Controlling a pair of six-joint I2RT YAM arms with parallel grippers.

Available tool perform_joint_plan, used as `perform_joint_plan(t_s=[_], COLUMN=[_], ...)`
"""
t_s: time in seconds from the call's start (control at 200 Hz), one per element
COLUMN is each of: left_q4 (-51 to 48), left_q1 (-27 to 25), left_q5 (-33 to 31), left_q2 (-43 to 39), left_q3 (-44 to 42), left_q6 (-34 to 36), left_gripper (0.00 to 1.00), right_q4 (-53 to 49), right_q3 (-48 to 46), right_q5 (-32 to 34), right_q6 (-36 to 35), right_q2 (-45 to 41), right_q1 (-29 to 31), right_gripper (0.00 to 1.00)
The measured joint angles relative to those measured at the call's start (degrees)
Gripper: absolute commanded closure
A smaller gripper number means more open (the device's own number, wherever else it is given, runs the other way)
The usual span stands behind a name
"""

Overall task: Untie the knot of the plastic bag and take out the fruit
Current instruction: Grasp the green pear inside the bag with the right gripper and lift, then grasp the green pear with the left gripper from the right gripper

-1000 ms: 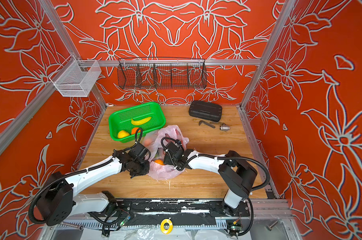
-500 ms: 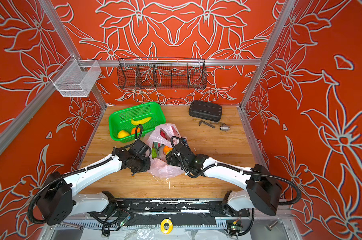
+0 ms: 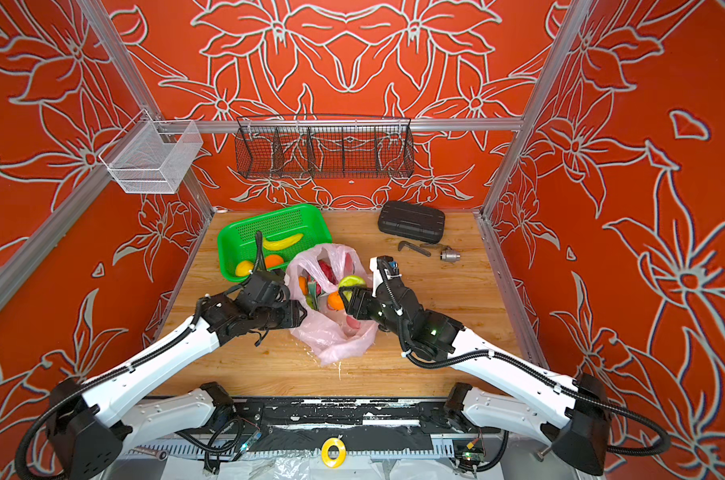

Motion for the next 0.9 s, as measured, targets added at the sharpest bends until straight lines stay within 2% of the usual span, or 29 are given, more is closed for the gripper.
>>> perform_joint_plan(t_s=[0.145, 0.275, 0.44, 0.57, 0.701, 0.901], left_q4=[7.7, 16.2, 26.4, 32.2, 36.4, 40.3], left_q1=[0.0, 0.0, 0.0, 0.0, 0.0, 0.0], left_q5=[2.9, 6.7, 12.5, 15.9, 18.8, 25.1], left_q2=[-6.5, -9.2, -7.3, -1.1, 5.2, 11.1], left_q3=[0.1, 0.4, 0.9, 3.6, 6.6, 12.0], left_q6=[8.3, 20.1, 37.5, 48.1, 53.7, 56.4], left_gripper=[0.31, 0.23, 0.2, 0.19, 0.17, 0.16], right_q4=[-0.9, -2.6, -8.1, -10.8, -11.2, -11.1], right_q3=[5.0, 10.3, 17.5, 20.7, 21.3, 21.3], right_q5=[-5.2, -12.4, -19.2, -23.7, -27.0, -30.0], right_q6=[-0.5, -0.7, -2.1, -2.7, -2.8, -2.7], right_q2=[1.0, 4.0, 7.8, 8.9, 8.9, 8.9], right_q1=[-5.6, -11.5, -15.1, -15.7, -16.0, -16.1], right_gripper=[0.38, 0.38, 0.38, 0.38, 0.39, 0.39])
